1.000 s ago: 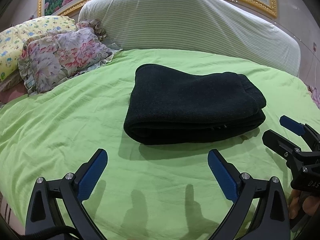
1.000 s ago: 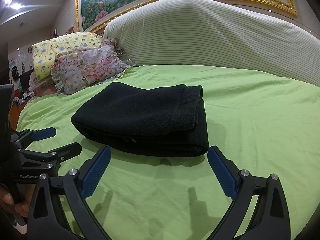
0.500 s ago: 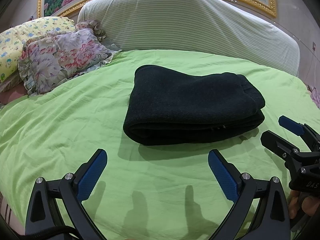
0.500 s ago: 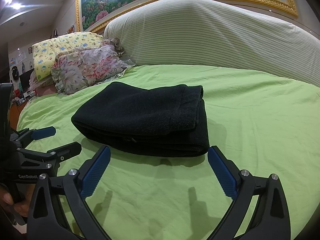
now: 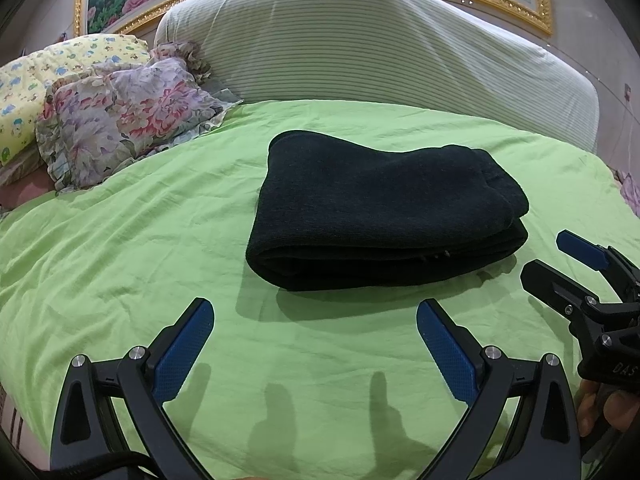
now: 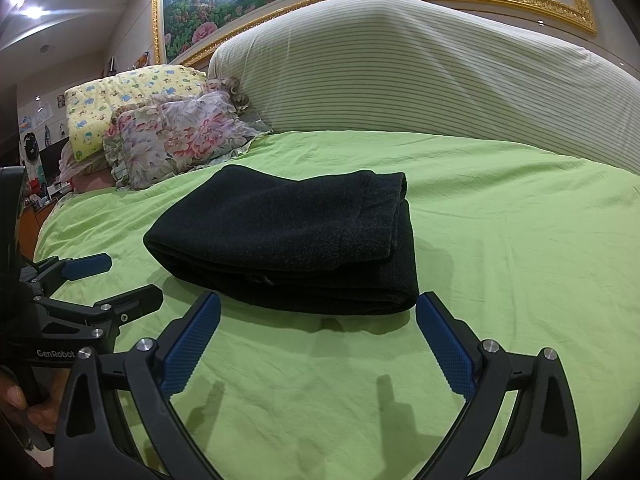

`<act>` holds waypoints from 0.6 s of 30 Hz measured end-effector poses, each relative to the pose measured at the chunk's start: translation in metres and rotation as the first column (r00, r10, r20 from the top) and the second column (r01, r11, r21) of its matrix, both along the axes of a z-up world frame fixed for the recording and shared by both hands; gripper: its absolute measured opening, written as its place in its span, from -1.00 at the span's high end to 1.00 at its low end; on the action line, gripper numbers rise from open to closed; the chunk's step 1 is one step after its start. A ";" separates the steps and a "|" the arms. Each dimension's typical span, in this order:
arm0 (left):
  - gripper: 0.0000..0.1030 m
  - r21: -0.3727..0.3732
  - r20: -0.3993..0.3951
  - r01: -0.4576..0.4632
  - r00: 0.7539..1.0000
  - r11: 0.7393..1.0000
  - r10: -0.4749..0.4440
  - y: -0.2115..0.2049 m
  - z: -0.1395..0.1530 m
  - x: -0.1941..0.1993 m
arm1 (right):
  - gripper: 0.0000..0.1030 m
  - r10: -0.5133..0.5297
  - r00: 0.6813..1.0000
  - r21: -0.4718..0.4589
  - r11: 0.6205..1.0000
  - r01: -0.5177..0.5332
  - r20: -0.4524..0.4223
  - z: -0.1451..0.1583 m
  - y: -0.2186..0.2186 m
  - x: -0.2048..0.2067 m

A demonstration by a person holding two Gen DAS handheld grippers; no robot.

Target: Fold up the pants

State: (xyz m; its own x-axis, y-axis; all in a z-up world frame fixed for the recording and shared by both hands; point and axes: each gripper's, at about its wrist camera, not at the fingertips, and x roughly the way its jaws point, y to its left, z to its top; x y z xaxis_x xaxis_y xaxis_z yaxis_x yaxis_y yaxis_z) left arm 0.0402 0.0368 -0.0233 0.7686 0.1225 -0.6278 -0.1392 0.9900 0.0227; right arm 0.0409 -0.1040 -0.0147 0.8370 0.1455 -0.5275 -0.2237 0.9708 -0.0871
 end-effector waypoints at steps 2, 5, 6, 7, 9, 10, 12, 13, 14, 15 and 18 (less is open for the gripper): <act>-0.98 -0.002 0.001 0.001 1.000 1.000 -0.001 0.000 0.000 -0.001 | -0.91 -0.001 1.000 0.000 1.000 0.001 0.000 0.000 0.000 0.000; -0.98 -0.001 0.000 -0.002 1.000 1.000 0.002 0.000 0.000 -0.001 | -0.91 -0.001 1.000 0.000 1.000 0.001 0.000 0.000 0.000 0.000; -0.98 -0.003 0.000 0.000 1.000 1.000 0.000 0.000 0.000 0.000 | -0.91 -0.001 1.000 0.000 1.000 0.001 0.000 0.000 0.000 -0.001; -0.98 -0.002 -0.001 -0.001 1.000 1.000 0.001 0.000 0.000 0.000 | -0.91 -0.001 1.000 0.000 1.000 0.001 0.001 0.000 0.000 0.000; -0.98 -0.002 0.001 -0.002 1.000 1.000 0.002 0.000 0.000 0.000 | -0.91 -0.001 1.000 0.000 1.000 0.001 0.000 0.000 0.000 -0.001; -0.98 -0.003 0.000 -0.002 1.000 1.000 0.002 0.000 0.000 0.000 | -0.91 -0.001 1.000 0.000 1.000 0.001 0.000 0.000 0.001 -0.001; -0.98 -0.004 0.001 -0.004 1.000 1.000 0.004 0.000 0.000 -0.001 | -0.91 -0.001 1.000 0.000 1.000 0.001 0.000 0.000 0.000 0.000; -0.98 -0.004 0.000 -0.002 1.000 1.000 0.002 0.000 0.000 -0.001 | -0.91 -0.001 1.000 0.000 1.000 0.001 0.000 0.000 0.000 0.000; -0.98 -0.004 -0.001 -0.002 1.000 1.000 0.002 0.000 0.000 -0.001 | -0.91 -0.002 1.000 -0.001 1.000 0.002 -0.001 0.000 0.000 0.000; -0.98 -0.005 0.000 -0.004 1.000 1.000 0.004 0.000 0.000 -0.001 | -0.91 -0.002 1.000 -0.001 1.000 0.002 -0.001 0.000 0.000 0.000; -0.98 -0.005 0.000 -0.005 1.000 1.000 0.005 -0.001 0.001 -0.002 | -0.92 0.000 1.000 0.000 1.000 0.000 0.001 0.000 0.001 -0.001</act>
State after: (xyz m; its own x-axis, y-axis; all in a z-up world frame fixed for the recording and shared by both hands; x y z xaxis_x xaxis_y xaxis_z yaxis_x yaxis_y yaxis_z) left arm 0.0385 0.0359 -0.0227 0.7683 0.1235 -0.6281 -0.1443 0.9894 0.0180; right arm 0.0401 -0.1033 -0.0147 0.8375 0.1449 -0.5269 -0.2232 0.9708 -0.0876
